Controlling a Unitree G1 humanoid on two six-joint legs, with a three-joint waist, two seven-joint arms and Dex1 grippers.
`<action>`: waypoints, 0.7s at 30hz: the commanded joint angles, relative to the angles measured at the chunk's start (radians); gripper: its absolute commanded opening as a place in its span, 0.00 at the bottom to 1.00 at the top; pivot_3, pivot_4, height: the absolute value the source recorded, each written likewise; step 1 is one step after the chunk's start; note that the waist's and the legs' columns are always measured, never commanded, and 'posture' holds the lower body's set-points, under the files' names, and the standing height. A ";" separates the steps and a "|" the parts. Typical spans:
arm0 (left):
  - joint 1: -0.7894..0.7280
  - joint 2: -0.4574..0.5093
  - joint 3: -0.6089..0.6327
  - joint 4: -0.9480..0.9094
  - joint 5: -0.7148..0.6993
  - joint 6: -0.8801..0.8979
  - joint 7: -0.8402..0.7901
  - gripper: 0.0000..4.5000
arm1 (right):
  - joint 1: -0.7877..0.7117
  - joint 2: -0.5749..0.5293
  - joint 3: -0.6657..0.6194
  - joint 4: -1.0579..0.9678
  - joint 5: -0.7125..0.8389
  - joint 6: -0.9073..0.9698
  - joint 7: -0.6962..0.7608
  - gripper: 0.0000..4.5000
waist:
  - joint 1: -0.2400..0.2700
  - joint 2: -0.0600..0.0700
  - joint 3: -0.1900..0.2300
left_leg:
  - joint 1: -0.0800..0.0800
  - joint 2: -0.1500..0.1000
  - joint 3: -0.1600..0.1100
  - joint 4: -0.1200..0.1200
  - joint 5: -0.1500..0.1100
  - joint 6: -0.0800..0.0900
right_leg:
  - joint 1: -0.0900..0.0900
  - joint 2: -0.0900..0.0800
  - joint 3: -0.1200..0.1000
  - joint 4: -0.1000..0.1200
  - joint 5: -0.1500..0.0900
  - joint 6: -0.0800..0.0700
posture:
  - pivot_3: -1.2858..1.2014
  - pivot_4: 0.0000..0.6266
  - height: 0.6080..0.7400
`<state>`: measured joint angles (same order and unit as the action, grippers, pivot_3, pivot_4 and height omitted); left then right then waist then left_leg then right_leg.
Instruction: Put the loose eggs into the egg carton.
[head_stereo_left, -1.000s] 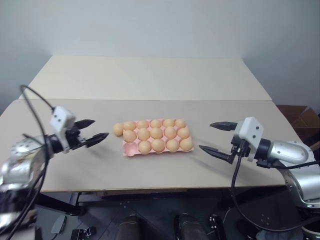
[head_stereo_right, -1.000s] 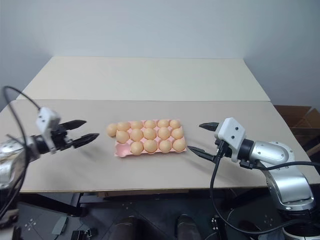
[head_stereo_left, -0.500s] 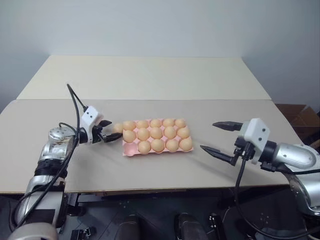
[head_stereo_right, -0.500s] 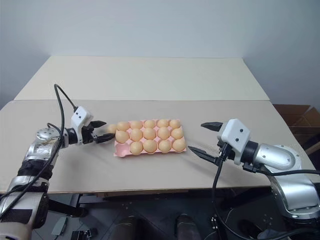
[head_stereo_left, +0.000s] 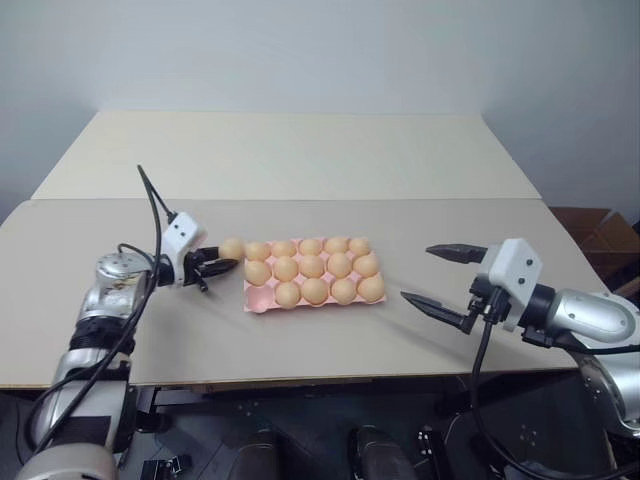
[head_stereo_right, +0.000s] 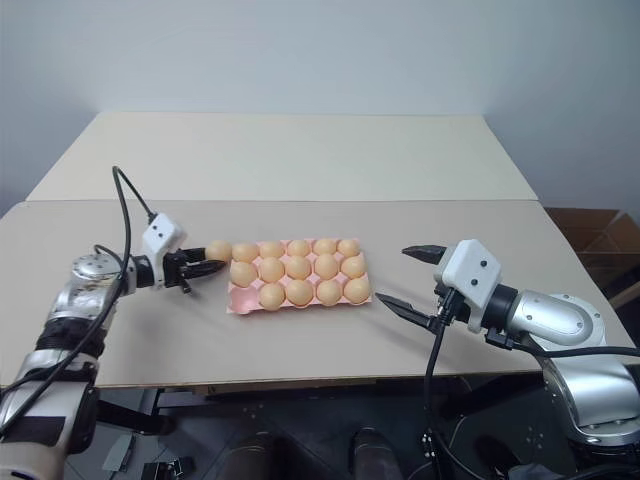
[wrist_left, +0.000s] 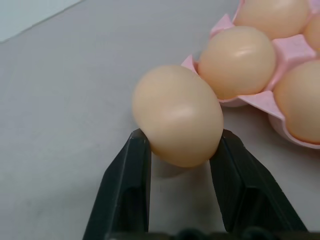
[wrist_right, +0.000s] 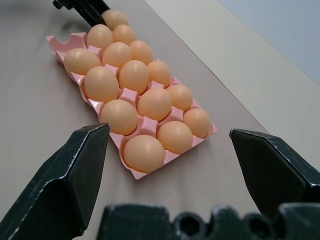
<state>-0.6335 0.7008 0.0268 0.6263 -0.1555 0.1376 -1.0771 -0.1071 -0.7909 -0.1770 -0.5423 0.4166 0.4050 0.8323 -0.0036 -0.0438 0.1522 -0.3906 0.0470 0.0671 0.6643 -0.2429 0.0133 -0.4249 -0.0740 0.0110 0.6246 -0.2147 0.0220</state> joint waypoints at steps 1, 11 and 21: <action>0.064 0.066 0.067 -0.193 -0.068 0.030 -0.046 0.36 | -0.005 0.000 -0.021 -0.037 0.018 -0.003 -0.009 1.00 | -0.001 0.000 0.000 | 0.000 0.000 0.000 0.000 0.000 0.000 | 0.000 0.000 0.000 0.000 0.000 0.000 | 0.52 0.24 1.00; 0.276 0.127 0.122 -0.669 -0.292 0.235 -0.141 0.36 | -0.001 0.004 -0.009 -0.044 0.016 0.000 -0.017 1.00 | 0.005 0.000 0.000 | 0.001 0.000 0.000 0.001 0.000 0.000 | 0.001 -0.001 0.000 0.001 0.000 0.000 | 0.52 0.24 1.00; 0.298 0.117 -0.003 -0.694 -0.261 0.336 -0.107 0.48 | 0.010 0.007 -0.015 -0.059 0.010 0.007 -0.033 1.00 | 0.005 0.000 0.000 | 0.002 0.000 0.000 0.001 0.000 -0.001 | 0.001 0.001 0.001 0.001 -0.002 0.003 | 0.52 0.24 1.00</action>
<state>-0.3137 0.8116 0.0172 -0.0631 -0.4224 0.4683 -1.1912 -0.0989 -0.7834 -0.1698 -0.5617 0.4164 0.4084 0.8144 0.0010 -0.0437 0.1523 -0.3887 0.0474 0.0672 0.6651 -0.2425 0.0129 -0.4241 -0.0735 0.0117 0.6258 -0.2168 0.0251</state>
